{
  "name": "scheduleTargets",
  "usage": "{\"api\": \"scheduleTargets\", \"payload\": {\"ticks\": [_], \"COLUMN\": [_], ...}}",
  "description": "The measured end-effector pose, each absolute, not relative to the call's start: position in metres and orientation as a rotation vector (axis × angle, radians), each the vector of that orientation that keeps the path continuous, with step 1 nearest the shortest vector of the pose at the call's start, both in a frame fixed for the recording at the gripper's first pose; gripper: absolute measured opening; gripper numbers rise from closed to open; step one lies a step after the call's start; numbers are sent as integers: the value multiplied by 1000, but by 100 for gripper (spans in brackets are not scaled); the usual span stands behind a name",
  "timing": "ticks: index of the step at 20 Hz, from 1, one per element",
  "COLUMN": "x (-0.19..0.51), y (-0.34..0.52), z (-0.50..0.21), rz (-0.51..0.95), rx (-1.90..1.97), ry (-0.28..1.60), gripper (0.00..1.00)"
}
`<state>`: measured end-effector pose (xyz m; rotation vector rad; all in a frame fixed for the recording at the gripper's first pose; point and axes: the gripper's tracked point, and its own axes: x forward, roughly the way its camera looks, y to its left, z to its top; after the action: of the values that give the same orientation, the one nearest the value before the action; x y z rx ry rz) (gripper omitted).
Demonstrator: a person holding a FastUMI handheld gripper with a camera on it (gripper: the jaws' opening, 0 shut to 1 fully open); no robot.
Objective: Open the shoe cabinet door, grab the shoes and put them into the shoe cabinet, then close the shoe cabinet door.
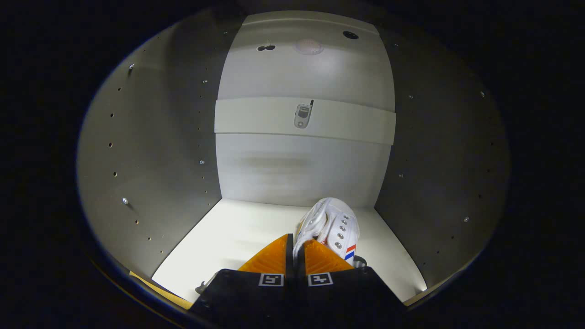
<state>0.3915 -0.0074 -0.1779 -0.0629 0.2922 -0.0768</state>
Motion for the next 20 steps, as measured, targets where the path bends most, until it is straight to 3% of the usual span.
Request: {"api": "scheduleTargets", "payload": {"ticks": [3,7,8,9,12,15,16,17,20], "x": [390,383,380,379,369,356,350,345,319], "y": [-10,-8,-7,-5,0,0,0,0,3], "z": [-183,-188,-186,-186,-177,-165,-160,-152,-125], "rz": [-103,-114,-114,-113,-111,-126,-126,-129,-125], "rx": [-48,-51,-64,-72,-71,-42,-33,-32,-30], "ry": [322,355,356,359,340,318,309,293,242], "gripper": [5,16,29,33,57,67,83,91,96]}}
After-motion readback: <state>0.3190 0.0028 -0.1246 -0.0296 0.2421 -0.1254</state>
